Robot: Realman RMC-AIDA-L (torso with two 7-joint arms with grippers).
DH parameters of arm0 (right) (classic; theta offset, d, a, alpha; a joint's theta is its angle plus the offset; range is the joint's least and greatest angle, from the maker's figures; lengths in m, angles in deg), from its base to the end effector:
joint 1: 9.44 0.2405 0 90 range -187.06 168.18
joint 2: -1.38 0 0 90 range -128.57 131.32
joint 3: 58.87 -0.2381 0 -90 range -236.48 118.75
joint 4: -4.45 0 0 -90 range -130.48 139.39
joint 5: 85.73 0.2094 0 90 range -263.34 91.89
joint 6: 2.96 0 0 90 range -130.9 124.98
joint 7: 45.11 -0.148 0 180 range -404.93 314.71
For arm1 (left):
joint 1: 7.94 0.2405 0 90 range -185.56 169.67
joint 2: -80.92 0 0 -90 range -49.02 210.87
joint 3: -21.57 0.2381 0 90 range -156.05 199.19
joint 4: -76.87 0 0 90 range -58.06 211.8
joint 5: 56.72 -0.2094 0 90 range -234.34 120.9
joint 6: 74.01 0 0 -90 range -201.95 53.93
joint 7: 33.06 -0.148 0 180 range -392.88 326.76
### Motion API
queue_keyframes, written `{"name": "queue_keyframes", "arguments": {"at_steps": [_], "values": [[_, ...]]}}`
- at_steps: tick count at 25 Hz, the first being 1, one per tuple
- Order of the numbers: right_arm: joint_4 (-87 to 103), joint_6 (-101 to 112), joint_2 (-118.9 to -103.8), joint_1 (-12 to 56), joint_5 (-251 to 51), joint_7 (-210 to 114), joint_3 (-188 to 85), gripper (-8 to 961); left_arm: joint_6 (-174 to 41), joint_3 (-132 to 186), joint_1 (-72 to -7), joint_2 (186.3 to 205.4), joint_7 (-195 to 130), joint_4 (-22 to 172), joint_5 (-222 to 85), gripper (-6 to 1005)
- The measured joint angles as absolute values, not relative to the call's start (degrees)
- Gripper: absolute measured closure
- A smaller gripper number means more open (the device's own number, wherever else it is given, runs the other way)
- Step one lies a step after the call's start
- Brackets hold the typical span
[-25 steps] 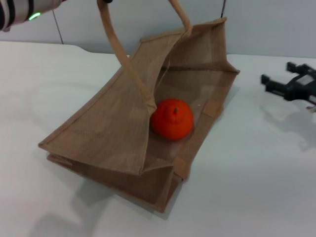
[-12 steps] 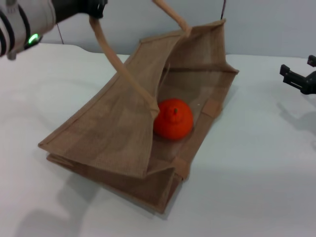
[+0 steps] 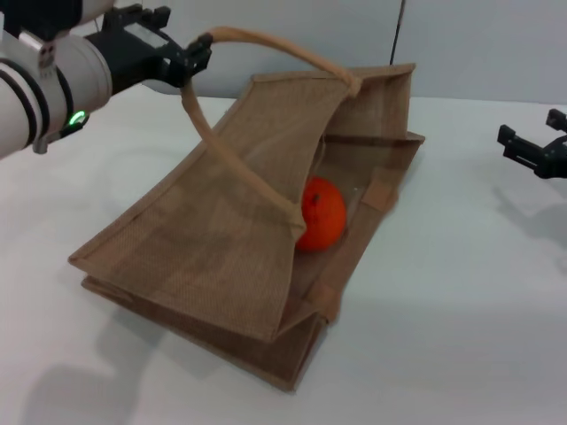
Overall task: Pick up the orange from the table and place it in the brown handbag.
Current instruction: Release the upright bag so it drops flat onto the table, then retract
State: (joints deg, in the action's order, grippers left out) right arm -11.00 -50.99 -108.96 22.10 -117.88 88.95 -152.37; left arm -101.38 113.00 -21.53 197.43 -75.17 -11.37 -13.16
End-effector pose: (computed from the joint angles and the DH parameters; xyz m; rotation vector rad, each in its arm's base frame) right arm 0.3021 0.3910 0.0181 -2.0342 0.6541 0.5735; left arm -0.1557 0.3852 0.0580 -2.0258 -0.4082 -0.2991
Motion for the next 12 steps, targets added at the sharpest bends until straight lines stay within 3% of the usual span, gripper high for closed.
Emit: {"name": "queue_keyframes", "arguments": {"at_steps": [12], "values": [[-11.37,-51.25,-109.56,21.32,-117.88,88.91,-152.65,61,-96.51,113.42,-24.29,197.39,-84.50,-5.39,1.10,246]]}}
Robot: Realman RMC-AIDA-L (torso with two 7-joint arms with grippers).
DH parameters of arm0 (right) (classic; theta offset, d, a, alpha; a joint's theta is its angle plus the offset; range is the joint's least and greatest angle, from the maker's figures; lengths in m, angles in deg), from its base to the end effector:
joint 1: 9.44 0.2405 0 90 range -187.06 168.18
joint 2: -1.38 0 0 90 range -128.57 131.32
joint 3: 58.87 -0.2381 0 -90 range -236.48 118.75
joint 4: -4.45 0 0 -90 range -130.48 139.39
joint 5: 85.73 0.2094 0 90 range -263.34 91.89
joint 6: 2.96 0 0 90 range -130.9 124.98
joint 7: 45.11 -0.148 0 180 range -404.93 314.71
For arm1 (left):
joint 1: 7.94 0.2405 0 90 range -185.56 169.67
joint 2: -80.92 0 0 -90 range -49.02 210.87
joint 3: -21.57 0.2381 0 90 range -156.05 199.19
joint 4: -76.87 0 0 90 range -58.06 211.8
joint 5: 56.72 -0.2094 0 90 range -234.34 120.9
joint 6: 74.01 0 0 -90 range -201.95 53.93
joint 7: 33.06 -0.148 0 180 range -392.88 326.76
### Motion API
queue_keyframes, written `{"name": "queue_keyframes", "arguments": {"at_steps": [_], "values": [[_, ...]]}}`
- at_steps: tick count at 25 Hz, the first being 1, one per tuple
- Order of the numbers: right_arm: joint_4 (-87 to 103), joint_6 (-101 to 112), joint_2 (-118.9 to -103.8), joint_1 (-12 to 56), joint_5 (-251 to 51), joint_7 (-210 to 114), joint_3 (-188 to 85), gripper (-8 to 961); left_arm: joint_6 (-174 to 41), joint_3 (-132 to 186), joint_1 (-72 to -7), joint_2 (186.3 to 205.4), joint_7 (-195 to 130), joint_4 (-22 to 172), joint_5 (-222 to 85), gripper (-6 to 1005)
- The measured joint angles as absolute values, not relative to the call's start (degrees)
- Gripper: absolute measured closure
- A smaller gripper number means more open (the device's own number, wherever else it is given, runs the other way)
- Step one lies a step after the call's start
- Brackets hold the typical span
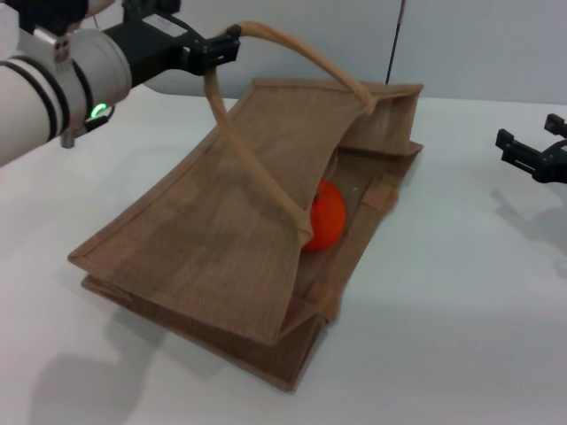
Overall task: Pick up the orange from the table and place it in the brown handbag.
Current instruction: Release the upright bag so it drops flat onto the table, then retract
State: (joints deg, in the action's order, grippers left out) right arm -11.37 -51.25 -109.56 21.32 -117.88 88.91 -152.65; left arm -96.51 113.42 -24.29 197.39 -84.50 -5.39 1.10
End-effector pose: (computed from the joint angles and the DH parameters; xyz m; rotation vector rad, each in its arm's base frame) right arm 0.3031 0.3869 0.0146 -2.0291 0.6685 0.5859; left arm -0.1501 0.3955 0.0476 -2.0312 -0.4337 -0.4242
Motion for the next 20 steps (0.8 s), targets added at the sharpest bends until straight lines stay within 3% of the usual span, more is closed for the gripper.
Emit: {"name": "queue_keyframes", "arguments": {"at_steps": [4,20], "values": [[-11.48,-51.28,-109.69,21.29,-117.90,88.90,-152.64,61,-96.79,113.86,-26.03,197.38,-88.70,-3.11,6.20,121],[-11.56,-51.42,-109.81,21.14,-117.75,88.75,-152.64,61,-101.44,116.40,-29.28,197.36,-110.83,3.62,29.57,122]]}}
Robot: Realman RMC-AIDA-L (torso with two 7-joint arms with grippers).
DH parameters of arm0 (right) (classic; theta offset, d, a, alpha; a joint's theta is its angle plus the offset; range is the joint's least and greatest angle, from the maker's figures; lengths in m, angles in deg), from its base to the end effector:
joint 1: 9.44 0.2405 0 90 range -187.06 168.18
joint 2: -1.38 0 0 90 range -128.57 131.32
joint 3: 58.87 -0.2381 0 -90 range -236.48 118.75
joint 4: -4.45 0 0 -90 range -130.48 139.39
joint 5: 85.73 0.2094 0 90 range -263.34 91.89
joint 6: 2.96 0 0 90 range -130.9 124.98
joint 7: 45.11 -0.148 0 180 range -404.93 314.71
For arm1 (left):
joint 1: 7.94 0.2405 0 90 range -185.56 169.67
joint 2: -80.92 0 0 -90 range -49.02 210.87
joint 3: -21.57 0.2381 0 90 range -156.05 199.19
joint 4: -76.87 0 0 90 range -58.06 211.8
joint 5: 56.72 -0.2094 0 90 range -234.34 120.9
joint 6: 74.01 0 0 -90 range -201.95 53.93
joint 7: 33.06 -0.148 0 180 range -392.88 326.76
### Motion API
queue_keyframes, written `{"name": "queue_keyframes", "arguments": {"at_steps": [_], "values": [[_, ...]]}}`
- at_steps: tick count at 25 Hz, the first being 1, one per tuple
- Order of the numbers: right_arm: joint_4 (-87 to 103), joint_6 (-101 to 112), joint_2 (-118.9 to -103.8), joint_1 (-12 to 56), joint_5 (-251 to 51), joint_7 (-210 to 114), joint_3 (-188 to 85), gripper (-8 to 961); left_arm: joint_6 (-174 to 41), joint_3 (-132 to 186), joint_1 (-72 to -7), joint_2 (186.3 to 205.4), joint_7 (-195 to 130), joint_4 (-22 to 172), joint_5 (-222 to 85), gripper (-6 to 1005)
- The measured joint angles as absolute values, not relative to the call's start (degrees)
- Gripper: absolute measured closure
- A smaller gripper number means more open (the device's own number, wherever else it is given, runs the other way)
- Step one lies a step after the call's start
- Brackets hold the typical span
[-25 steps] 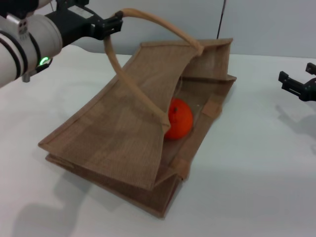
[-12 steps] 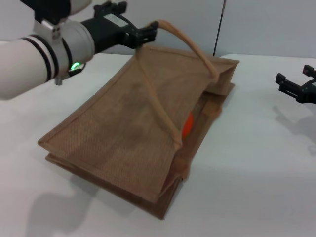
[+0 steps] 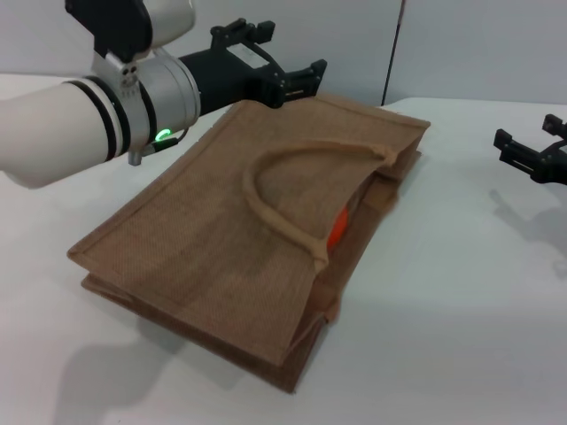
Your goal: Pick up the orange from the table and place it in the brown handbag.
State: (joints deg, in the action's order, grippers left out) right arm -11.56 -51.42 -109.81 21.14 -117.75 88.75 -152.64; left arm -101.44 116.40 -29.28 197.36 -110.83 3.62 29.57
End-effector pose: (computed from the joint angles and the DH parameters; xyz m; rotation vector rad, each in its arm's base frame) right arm 0.3021 0.3860 0.0130 -2.0281 0.6738 0.5961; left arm -0.1288 0.3919 0.0037 -2.2443 -0.3533 -0.5492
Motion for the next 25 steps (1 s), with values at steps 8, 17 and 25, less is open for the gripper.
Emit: {"name": "queue_keyframes", "arguments": {"at_steps": [8,17,25], "values": [[-11.55,-52.66,-110.18,20.49,-117.49,89.67,-153.92,61,-96.14,115.54,-25.99,197.49,-113.29,2.34,30.69,125],[-10.31,-65.65,-114.66,14.96,-117.44,105.36,-170.09,61,-86.41,114.35,-20.53,197.62,-118.05,0.65,36.55,129],[-1.05,-75.74,-114.72,14.59,-117.35,110.65,-181.40,61,-84.97,113.32,-18.29,197.69,-128.96,2.35,49.10,133]]}}
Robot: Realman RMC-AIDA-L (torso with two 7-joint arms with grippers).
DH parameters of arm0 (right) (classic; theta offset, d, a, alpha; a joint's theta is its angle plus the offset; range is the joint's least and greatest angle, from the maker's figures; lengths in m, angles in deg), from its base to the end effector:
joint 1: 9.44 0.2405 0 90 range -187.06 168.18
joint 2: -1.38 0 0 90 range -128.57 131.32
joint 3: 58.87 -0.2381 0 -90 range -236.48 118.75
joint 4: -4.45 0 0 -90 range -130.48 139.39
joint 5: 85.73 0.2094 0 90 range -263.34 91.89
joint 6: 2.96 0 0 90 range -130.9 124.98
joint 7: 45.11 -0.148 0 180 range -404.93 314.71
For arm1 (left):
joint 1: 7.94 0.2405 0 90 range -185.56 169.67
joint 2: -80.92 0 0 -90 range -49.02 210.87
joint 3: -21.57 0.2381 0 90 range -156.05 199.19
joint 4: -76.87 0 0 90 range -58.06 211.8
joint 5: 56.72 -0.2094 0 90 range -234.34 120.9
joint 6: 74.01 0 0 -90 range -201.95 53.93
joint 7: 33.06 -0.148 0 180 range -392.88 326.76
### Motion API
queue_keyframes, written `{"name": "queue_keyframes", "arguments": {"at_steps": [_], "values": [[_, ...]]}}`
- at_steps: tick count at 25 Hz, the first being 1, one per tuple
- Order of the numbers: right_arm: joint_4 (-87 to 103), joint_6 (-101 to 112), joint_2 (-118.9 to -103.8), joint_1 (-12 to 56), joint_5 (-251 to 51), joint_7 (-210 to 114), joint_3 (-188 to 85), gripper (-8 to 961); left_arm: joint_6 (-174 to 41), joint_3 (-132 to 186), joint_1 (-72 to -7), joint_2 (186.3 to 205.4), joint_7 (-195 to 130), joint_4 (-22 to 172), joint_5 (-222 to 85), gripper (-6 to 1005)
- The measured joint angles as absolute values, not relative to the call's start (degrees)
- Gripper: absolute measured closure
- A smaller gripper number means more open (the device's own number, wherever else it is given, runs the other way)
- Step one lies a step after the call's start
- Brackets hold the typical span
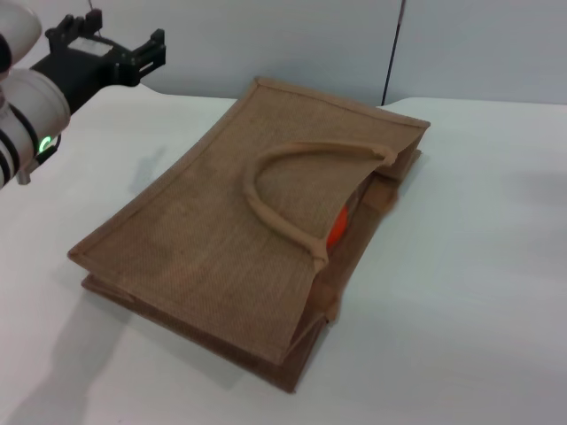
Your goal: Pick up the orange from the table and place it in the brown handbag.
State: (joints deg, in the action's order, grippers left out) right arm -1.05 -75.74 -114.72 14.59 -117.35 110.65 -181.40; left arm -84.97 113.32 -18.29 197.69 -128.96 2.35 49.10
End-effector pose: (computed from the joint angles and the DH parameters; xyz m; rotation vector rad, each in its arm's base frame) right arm 0.3329 0.3251 0.0434 -1.6212 0.5128 0.7832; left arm -0.2075 0.3865 0.0604 -1.8155 -0.5271 -0.5037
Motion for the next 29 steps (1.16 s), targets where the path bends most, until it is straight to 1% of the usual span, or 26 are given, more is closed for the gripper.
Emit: {"name": "queue_keyframes", "arguments": {"at_steps": [6,14,19,29], "values": [[2.99,-77.92,-114.64,14.57,-117.36,112.08,-183.92,61,-86.38,112.73,-17.77,197.74,-139.18,4.89,59.38,135],[4.03,-78.46,-114.63,14.55,-117.36,112.19,-184.24,61,-93.39,111.98,-17.57,197.74,-153.19,9.86,72.63,139],[4.06,-78.50,-114.63,14.55,-117.36,112.21,-184.06,61,-97.69,111.98,-17.52,197.73,-159.92,13.03,77.96,236],[4.78,-78.55,-114.61,14.60,-117.36,112.22,-184.08,61,-100.50,112.01,-16.93,197.88,-166.31,15.21,82.43,233]]}}
